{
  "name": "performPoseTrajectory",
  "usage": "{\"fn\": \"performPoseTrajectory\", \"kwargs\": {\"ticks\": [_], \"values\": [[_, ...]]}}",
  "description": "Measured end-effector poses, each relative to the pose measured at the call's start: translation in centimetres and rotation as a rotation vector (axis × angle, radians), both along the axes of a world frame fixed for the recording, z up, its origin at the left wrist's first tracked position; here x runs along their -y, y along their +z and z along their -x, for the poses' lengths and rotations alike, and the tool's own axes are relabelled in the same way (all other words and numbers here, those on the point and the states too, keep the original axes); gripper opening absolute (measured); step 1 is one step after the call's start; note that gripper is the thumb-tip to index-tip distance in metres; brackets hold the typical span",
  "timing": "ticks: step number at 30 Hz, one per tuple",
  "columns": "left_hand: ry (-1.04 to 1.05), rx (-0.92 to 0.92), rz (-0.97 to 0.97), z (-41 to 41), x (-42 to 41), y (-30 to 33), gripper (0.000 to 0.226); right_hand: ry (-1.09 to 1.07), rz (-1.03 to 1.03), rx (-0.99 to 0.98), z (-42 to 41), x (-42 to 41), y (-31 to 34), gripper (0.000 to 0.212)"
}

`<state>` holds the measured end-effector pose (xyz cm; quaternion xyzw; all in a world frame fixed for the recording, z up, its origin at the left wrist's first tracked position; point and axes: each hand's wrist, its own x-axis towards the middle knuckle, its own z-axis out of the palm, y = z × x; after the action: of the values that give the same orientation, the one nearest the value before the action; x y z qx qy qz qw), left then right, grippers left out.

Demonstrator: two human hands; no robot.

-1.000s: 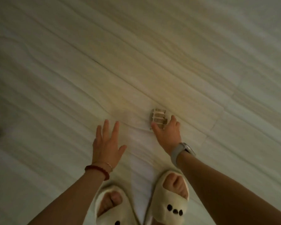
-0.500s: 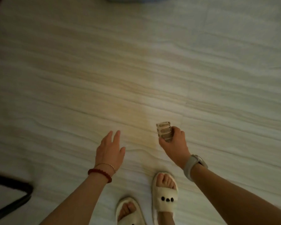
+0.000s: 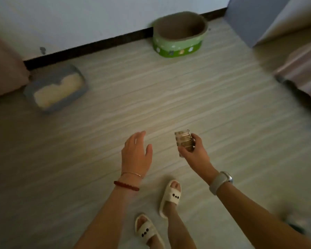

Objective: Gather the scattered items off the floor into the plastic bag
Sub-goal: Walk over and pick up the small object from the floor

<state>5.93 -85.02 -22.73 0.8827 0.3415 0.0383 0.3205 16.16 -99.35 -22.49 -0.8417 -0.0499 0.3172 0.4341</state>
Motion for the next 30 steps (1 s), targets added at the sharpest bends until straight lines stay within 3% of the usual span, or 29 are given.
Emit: {"fn": "performPoseTrajectory", "kwargs": {"ticks": [4, 9, 11, 17, 24, 30], "values": [[-0.226, 0.054, 0.039, -4.1, 10.0, 3.8, 0.043, -0.334, -0.016, 0.018, -0.4, 12.6, 4.7, 0.063], [-0.509, -0.006, 0.131, -9.3, 24.4, 5.9, 0.044, -0.719, 0.029, -0.036, 0.6, 29.3, 7.6, 0.056], [-0.629, -0.012, 0.151, -11.7, 30.4, 6.0, 0.049, -0.875, 0.061, -0.043, 0.7, 36.0, 8.1, 0.054], [-1.009, -0.083, 0.159, -19.8, 48.8, 5.6, 0.038, -1.238, 0.111, -0.08, 1.3, 53.0, 8.4, 0.044], [-1.35, -0.225, 0.155, -27.6, 64.0, 3.3, 0.04, -1.547, 0.189, -0.253, 0.8, 63.3, 5.1, 0.043], [-1.606, -0.407, 0.125, -35.8, 74.8, -3.0, 0.04, -1.812, 0.206, -0.393, -4.1, 68.3, -2.1, 0.043]]}}
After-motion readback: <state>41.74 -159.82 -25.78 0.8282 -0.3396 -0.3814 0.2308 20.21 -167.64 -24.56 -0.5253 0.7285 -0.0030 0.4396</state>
